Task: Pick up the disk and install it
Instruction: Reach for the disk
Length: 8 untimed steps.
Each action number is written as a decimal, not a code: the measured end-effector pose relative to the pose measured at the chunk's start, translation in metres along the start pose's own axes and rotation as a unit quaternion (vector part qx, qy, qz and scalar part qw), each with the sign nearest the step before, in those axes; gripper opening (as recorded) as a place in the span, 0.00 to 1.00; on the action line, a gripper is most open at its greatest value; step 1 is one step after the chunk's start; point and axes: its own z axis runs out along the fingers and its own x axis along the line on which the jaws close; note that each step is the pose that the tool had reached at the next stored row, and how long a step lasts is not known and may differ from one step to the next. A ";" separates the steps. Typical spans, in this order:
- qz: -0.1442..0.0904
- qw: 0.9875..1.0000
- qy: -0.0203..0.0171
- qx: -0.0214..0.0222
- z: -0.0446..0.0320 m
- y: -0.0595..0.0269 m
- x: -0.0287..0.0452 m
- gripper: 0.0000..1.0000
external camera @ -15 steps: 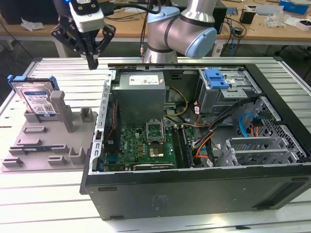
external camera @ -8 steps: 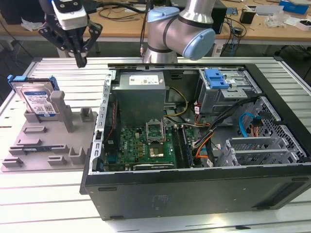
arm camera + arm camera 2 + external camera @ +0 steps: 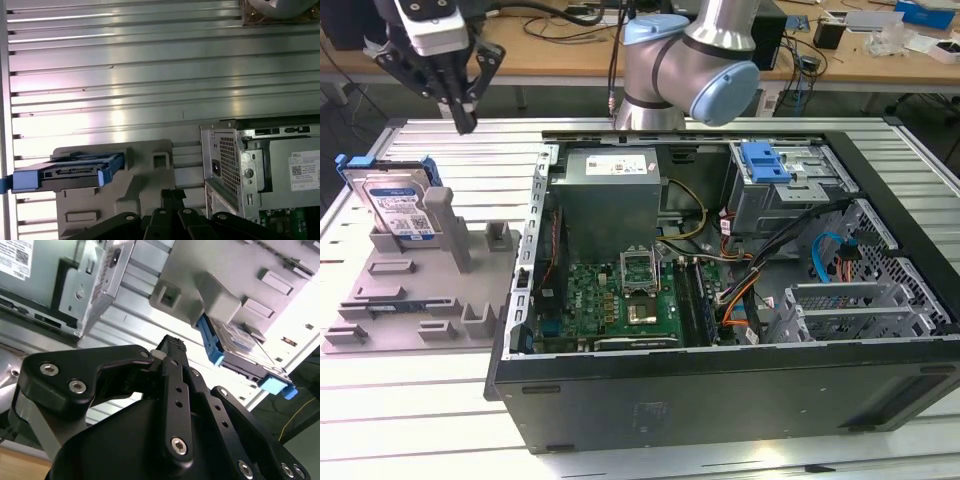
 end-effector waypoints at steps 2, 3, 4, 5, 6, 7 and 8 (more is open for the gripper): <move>0.000 1.000 0.000 0.000 0.0003 0.0034 0.0077 0.11; 0.000 1.000 0.000 0.000 0.0004 0.0050 0.0112 0.11; 0.000 1.000 0.000 0.000 0.0007 0.0080 0.0182 0.11; 0.000 1.000 0.000 0.000 0.0009 0.0105 0.0239 0.11; 0.000 1.000 0.000 0.000 0.0010 0.0120 0.0275 0.11; 0.000 1.000 0.000 0.000 0.0011 0.0135 0.0311 0.11; 0.000 1.000 0.000 0.000 0.0014 0.0160 0.0374 0.11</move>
